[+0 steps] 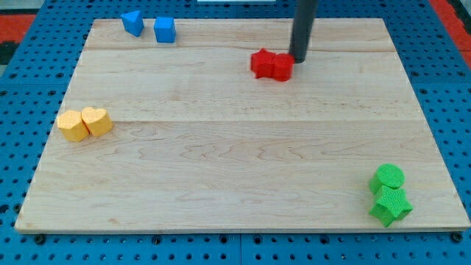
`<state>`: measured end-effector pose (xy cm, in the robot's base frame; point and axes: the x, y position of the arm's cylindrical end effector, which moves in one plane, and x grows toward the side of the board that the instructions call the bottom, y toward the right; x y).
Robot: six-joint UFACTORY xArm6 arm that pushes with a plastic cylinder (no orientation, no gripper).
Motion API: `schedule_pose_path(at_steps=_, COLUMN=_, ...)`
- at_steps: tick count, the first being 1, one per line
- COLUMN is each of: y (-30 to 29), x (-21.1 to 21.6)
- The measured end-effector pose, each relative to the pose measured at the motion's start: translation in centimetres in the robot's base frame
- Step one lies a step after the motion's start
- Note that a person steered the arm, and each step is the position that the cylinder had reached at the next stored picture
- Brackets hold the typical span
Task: Push the cube slightly down
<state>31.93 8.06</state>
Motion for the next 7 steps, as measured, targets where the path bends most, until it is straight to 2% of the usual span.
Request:
schedule_pose_path(at_steps=1, y=-3.7, x=-2.9)
schedule_pose_path(at_steps=2, y=-5.2, x=-9.9)
schedule_pose_path(at_steps=3, y=-9.5, x=-12.6)
schedule_pose_path(at_steps=6, y=-19.7, x=-12.8)
schedule_pose_path(at_steps=7, y=-19.7, x=-12.8)
